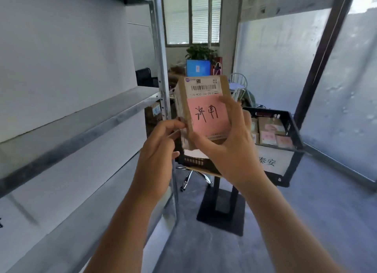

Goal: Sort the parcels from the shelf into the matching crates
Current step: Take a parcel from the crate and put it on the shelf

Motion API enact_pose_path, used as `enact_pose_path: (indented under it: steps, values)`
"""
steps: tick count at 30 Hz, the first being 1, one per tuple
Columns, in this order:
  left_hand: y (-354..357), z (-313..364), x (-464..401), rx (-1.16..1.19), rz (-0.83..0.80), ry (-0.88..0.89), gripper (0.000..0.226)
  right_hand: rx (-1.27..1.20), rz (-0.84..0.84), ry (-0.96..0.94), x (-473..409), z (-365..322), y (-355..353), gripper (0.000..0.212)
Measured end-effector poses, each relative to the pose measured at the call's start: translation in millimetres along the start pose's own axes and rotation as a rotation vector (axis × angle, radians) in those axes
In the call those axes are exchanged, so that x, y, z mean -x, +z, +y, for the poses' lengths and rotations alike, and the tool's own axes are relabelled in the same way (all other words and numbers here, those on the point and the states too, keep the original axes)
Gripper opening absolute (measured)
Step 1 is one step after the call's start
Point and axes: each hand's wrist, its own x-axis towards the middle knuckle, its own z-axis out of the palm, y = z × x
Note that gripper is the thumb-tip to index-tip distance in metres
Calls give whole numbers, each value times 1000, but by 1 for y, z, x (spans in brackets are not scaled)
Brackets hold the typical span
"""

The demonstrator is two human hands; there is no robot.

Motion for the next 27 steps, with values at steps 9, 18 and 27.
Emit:
enact_pose_path:
  steps: [9, 18, 27]
  values:
    - [-20, -61, -99, 39, -121, -54, 41, 285, 53, 84, -69, 32, 74, 100]
    - [10, -152, -200, 17, -79, -222, 41, 282, 0, 128, -149, 137, 133, 94]
    - [94, -242, -343, -47, -135, -429, 42, 220, -44, 337, -265, 287, 151, 89]
